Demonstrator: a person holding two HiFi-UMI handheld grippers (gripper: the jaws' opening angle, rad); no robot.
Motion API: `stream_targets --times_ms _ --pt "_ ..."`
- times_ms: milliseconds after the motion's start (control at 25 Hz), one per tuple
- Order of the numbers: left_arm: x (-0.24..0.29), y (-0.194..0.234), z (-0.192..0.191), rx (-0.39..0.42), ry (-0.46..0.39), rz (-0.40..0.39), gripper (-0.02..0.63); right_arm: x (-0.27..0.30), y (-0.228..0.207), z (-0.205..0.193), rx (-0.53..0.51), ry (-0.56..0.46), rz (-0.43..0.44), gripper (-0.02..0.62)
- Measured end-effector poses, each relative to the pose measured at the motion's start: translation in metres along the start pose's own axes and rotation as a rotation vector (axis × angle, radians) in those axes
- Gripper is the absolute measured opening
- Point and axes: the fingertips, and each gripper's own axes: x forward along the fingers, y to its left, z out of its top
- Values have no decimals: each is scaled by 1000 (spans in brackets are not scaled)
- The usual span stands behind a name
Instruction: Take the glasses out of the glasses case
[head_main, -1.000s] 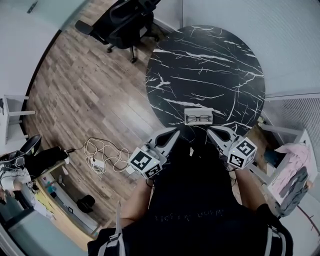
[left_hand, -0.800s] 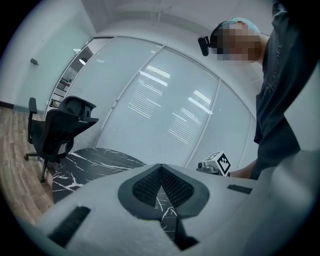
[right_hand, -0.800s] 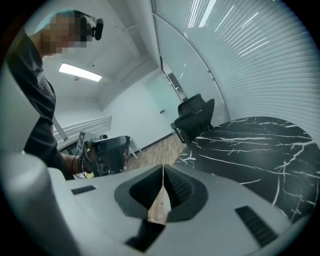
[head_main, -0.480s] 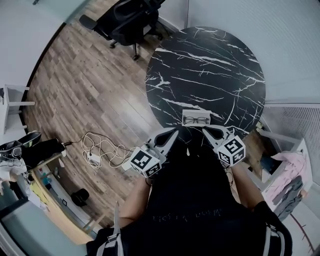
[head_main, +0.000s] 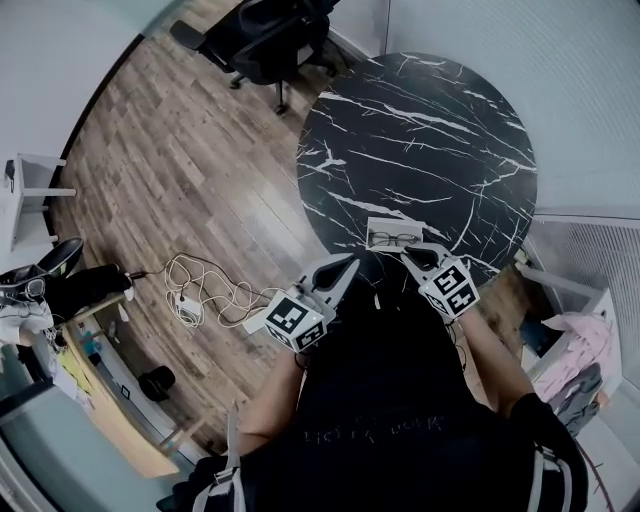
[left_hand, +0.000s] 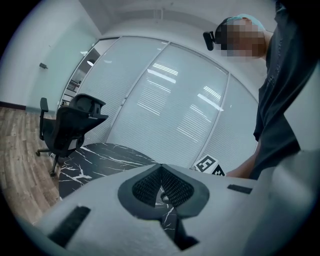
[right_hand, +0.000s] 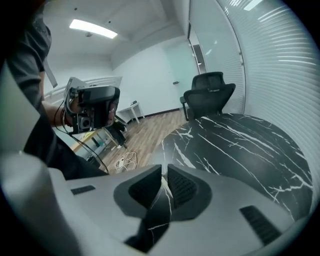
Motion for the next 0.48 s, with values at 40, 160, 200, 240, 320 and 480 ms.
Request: stream_targets --times_ms 40,160,200,240,320,480 --pt "0 0 0 -1 1 4 18 3 -2 -4 -16 16 2 34" --pt "0 0 -3 -4 3 16 18 12 -7 -14 -36 52 10 34" --pt "-1 1 -3 -5 4 20 18 14 -8 -17 -37 64 13 34" --pt "-2 1 -3 -6 4 24 18 16 -9 -20 -38 75 16 34" --pt "-3 -1 -2 -5 1 30 18 21 -10 -22 -42 90 23 34" --pt "-7 -4 -3 -8 -3 40 18 30 -13 -26 -56 108 29 34"
